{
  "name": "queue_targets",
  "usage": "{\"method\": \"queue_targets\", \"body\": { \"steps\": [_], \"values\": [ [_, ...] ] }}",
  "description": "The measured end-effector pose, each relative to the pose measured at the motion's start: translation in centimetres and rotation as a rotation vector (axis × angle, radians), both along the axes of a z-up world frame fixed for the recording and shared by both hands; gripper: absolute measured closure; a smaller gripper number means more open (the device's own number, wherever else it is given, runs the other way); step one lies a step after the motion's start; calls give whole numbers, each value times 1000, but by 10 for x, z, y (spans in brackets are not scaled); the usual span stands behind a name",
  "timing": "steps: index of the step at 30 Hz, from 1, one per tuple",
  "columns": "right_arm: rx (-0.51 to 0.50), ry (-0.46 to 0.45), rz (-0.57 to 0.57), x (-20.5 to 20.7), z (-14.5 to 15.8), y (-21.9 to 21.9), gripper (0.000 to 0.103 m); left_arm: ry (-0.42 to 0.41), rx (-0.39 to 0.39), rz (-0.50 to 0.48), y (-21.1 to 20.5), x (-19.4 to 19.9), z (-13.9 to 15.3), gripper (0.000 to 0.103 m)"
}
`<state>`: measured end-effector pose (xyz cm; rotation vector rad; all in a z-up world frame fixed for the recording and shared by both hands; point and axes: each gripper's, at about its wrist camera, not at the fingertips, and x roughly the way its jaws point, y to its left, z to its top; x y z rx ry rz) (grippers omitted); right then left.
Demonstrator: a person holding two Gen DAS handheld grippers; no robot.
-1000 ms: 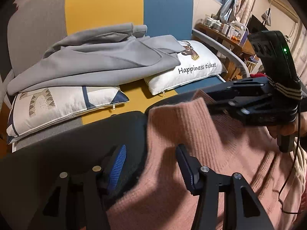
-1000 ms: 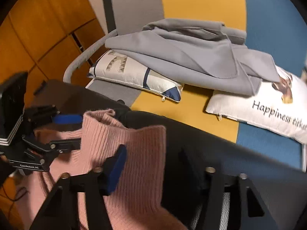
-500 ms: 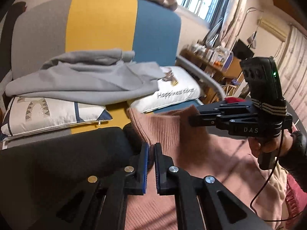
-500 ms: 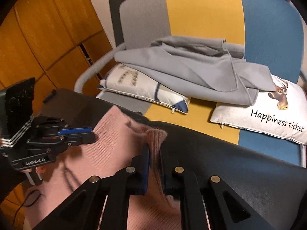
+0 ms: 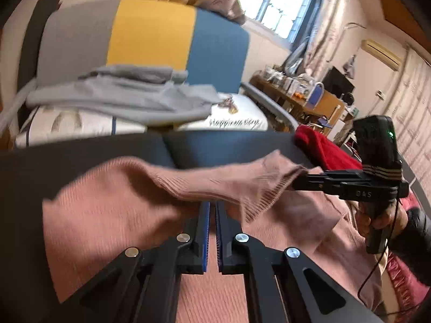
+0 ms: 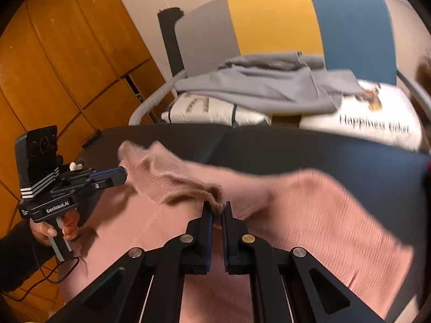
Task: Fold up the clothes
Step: 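Fold the held hem over toward the collar with both grippers and release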
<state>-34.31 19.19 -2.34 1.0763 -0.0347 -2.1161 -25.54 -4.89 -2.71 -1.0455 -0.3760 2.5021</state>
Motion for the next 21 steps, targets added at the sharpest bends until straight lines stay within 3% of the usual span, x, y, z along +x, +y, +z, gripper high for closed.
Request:
{"method": "queue_targets", "body": {
  "steps": [3, 5, 10, 12, 14, 16, 21],
  "values": [
    [-2, -21, -20, 15, -11, 4, 96, -48, 77, 20, -8, 9, -10, 99],
    [6, -26, -30, 24, -16, 6, 96, -109, 188, 18, -18, 12, -17, 80],
    [14, -58, -30, 33, -32, 8, 91, -211, 322, 115, -40, 11, -32, 64],
    [-44, -112, -52, 36, -36, 17, 84, -245, 328, 119, -40, 6, -37, 62],
    [-141, -182, -86, 38, -39, 28, 52, -247, 304, 114, -34, -1, -37, 62],
    [-241, -237, -128, 38, -42, 39, 36, -243, 296, 104, -27, -7, -36, 62],
    [-373, -315, -209, 32, -52, 49, 36, -241, 249, 112, -11, -21, -37, 62]
  ]
}}
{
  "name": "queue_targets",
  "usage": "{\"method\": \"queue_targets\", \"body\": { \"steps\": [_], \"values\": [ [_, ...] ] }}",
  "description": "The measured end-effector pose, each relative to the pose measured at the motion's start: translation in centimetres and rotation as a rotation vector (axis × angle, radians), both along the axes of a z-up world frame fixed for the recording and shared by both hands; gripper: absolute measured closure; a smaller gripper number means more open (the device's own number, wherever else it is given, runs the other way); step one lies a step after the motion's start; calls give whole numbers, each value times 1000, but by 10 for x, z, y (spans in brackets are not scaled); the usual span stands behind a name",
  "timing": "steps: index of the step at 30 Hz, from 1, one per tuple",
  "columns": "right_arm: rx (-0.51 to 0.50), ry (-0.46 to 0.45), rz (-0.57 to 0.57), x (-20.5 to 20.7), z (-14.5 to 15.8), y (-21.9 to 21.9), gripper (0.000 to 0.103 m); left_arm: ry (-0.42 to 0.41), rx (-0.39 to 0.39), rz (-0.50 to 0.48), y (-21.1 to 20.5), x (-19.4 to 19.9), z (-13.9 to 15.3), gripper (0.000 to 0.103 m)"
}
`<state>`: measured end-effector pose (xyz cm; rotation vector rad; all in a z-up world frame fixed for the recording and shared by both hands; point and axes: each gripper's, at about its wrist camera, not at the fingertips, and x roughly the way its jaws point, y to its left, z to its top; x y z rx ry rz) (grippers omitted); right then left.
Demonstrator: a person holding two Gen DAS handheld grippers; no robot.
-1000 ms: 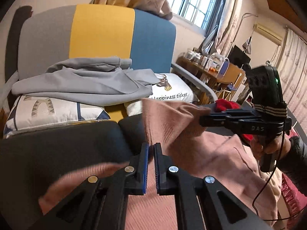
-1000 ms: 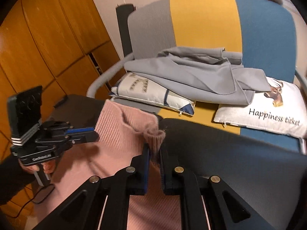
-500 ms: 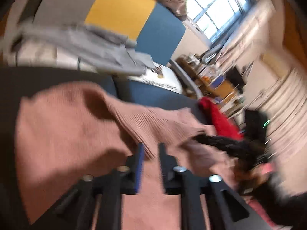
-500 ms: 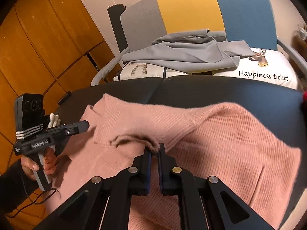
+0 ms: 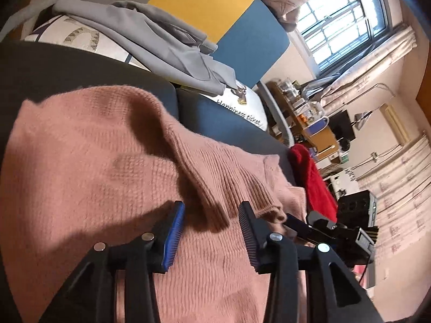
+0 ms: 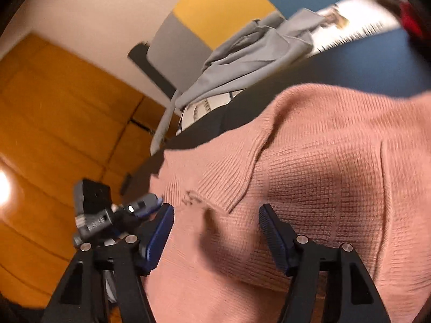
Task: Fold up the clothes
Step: 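Fold the held hem over toward the collar with both grippers and release, then press the folded sweater flat with both grippers open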
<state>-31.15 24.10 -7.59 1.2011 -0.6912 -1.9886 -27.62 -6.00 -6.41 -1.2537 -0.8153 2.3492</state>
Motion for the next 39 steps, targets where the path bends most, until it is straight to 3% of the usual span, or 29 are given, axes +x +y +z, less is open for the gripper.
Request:
{"method": "queue_targets", "body": {
  "steps": [6, 9, 10, 11, 12, 15, 22, 25, 29, 31, 35, 39],
  "values": [
    [7, -30, -38, -17, -8, -15, 36, -16, -58, 14, 6, -12, -5, 72],
    [8, -26, -65, -23, -7, -18, 41, -16, -81, 4, 9, -15, -5, 99],
    [23, -21, -65, -23, -7, -21, 57, -10, -95, -4, 10, -15, -4, 98],
    [48, -26, -67, -24, -8, -23, 87, -4, -108, -11, 12, -14, -2, 99],
    [54, -35, -72, -25, -10, -23, 97, 6, -116, -18, 14, -14, 0, 99],
    [48, -52, -83, -25, -13, -22, 97, 42, -90, -24, 10, -4, 11, 99],
    [-15, 32, -47, 0, 22, -6, 97, 56, -39, -22, -3, 18, 18, 99],
    [41, 23, -53, 3, 15, -4, 97, 13, -39, -38, 3, 26, 5, 99],
    [134, -25, -69, 4, -8, 1, 97, -5, -135, -41, 13, 34, -4, 97],
    [160, 22, -70, 5, 1, 0, 95, 3, -164, -20, 13, 35, -1, 96],
    [209, 130, -72, 7, 23, -3, 85, 133, -308, 44, 16, 45, 34, 90],
    [264, 232, -71, 4, 43, -9, 82, 228, -353, 79, 17, 33, 59, 85]
  ]
}}
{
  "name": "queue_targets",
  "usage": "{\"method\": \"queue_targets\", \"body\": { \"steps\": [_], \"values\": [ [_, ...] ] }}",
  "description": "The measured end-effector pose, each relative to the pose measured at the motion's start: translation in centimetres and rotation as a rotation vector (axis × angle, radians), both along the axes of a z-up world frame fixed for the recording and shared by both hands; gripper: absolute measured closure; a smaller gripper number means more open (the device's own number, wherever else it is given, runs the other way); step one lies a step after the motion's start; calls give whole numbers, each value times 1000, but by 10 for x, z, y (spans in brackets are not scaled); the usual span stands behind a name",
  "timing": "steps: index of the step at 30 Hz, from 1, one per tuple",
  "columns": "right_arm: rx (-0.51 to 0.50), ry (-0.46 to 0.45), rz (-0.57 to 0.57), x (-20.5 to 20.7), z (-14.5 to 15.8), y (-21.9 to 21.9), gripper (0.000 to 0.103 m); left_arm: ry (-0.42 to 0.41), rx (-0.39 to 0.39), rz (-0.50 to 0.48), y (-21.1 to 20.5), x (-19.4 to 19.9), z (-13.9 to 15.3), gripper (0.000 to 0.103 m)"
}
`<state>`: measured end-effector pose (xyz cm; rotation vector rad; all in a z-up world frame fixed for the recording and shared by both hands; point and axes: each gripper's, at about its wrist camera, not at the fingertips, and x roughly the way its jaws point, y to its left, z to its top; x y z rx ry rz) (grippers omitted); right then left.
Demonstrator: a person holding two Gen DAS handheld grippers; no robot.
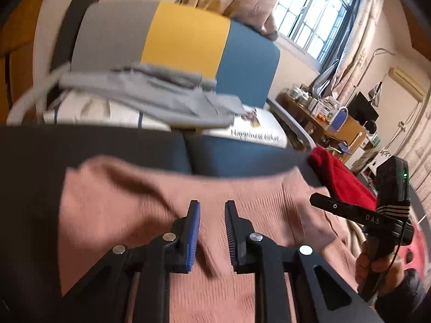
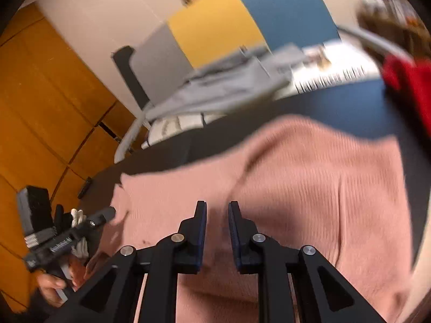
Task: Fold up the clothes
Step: 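Press the folded sweater flat with both grippers open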
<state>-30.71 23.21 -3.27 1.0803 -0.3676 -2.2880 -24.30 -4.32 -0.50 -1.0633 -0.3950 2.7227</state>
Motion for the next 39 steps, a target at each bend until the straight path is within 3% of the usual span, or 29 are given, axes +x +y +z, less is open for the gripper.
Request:
{"method": "queue_targets", "body": {
  "steps": [3, 5, 10, 14, 20, 24, 29, 33, 39],
  "values": [
    [68, 53, 11, -18, 8, -16, 68, -24, -27, 49, -8, -24, -3, 85],
    [128, 68, 7, -34, 5, -26, 53, -73, -42, 88, -16, -38, -14, 85],
    [213, 5, -53, -65, -28, -26, 52, -183, -56, 138, -33, -55, -56, 84],
    [188, -5, -83, -71, -52, -12, 46, -124, 6, 150, -42, -49, -73, 81],
    [204, 15, -75, -69, -54, -16, 40, -146, 53, 176, -48, -51, -67, 82],
    [221, 5, -76, -71, -49, -17, 40, -125, 86, 228, -57, -23, -48, 82],
    [223, 101, -96, -33, -13, -10, 36, -93, 42, 248, -65, 39, -28, 82],
    [196, 106, -25, 21, 4, -5, 29, -121, 3, 272, -63, 94, -33, 82],
    [169, 52, 81, 97, -12, -14, 26, -197, -22, 307, -61, 141, -55, 83]
  ]
}}
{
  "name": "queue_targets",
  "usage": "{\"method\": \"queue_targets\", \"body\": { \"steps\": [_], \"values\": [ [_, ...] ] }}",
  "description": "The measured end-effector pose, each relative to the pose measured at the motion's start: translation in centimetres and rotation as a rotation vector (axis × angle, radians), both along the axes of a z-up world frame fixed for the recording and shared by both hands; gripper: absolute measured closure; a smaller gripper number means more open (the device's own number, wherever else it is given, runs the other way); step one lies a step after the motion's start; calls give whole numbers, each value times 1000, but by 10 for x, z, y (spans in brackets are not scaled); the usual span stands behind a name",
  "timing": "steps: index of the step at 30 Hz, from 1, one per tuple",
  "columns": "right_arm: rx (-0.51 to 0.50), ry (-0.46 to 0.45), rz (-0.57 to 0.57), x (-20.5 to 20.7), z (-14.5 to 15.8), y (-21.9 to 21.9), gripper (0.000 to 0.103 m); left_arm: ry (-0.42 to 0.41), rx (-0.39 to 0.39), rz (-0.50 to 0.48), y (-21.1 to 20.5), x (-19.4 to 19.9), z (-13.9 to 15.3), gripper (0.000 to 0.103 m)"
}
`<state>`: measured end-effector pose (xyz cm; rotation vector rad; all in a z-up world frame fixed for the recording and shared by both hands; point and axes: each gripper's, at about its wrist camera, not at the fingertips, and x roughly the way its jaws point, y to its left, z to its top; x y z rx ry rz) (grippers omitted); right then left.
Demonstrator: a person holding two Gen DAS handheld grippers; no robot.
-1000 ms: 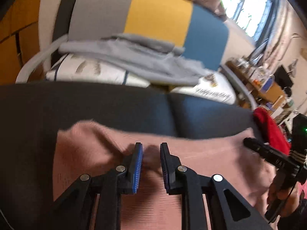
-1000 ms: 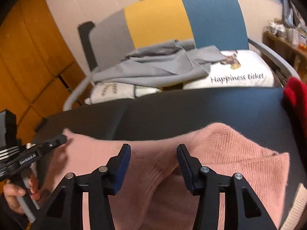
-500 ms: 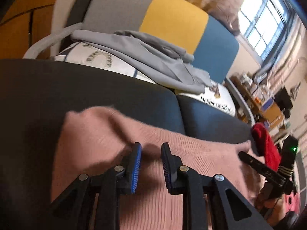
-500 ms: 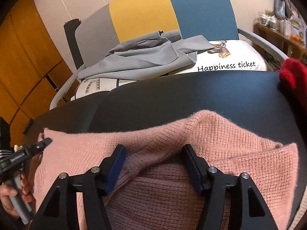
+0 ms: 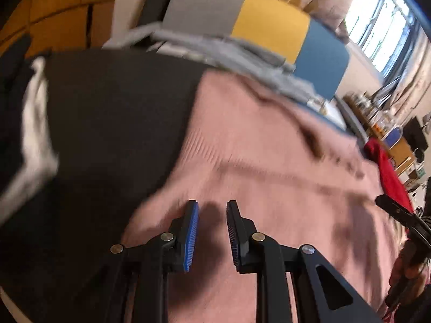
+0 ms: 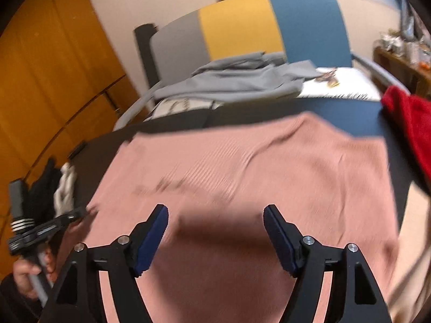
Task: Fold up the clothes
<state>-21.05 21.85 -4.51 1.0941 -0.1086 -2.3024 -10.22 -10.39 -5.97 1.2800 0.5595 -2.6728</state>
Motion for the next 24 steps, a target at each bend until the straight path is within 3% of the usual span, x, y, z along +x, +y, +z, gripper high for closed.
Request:
{"method": "queue_targets", "body": {
  "steps": [4, 6, 10, 14, 19, 24],
  "values": [
    [56, -58, 9, 26, -31, -8, 23, -19, -35, -16, 4, 10, -11, 82],
    [78, -4, 4, 33, -34, -11, 21, -15, -49, -13, 2, 7, -13, 80],
    [177, 25, 37, 29, -39, -30, 2, -2, -75, 0, 0, 2, -13, 80],
    [279, 52, 49, 30, -43, -45, 0, 6, -106, 8, 4, 9, -9, 80],
    [222, 31, 47, 28, -36, -35, 0, 48, -95, 1, -2, 46, 10, 80],
    [32, -40, 32, 54, -15, -3, 0, 21, -59, 3, -19, 86, 7, 80]
  ]
}}
